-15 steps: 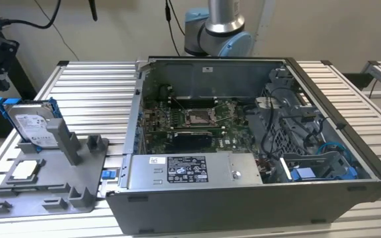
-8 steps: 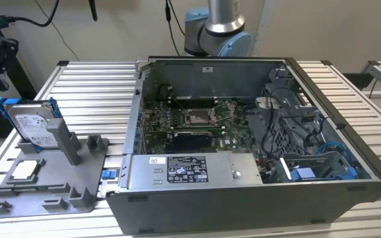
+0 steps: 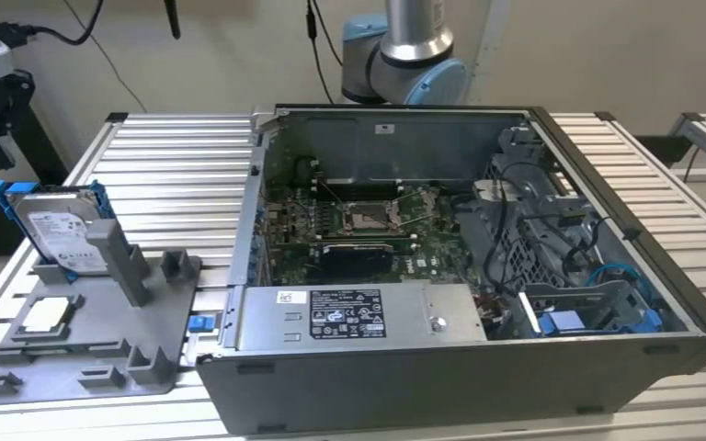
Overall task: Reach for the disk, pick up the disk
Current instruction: 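Pick up the disk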
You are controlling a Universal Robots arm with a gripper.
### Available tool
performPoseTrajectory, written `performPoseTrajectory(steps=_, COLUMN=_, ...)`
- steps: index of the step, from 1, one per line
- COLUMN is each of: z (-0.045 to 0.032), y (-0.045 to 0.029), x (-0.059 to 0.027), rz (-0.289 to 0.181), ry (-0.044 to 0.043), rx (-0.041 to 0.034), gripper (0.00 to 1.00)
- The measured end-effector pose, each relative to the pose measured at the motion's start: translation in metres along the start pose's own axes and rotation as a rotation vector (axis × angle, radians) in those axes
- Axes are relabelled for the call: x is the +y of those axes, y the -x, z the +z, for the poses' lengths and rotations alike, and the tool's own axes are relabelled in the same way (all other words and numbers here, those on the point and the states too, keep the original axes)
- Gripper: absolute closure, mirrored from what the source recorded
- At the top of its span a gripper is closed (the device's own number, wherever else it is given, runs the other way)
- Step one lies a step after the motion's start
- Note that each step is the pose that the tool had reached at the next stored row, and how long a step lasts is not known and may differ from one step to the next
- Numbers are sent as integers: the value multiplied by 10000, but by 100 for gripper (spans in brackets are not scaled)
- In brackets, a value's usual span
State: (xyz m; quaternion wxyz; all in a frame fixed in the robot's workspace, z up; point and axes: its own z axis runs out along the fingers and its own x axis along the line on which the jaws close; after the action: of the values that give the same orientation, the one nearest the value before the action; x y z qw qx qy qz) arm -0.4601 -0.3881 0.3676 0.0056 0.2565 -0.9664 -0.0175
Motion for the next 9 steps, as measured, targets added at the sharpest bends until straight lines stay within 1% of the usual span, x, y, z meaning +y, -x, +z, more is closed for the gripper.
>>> performPoseTrajectory(steps=9, z=0, y=0, x=0, rz=-1629, ry=-15, rx=42, gripper=100)
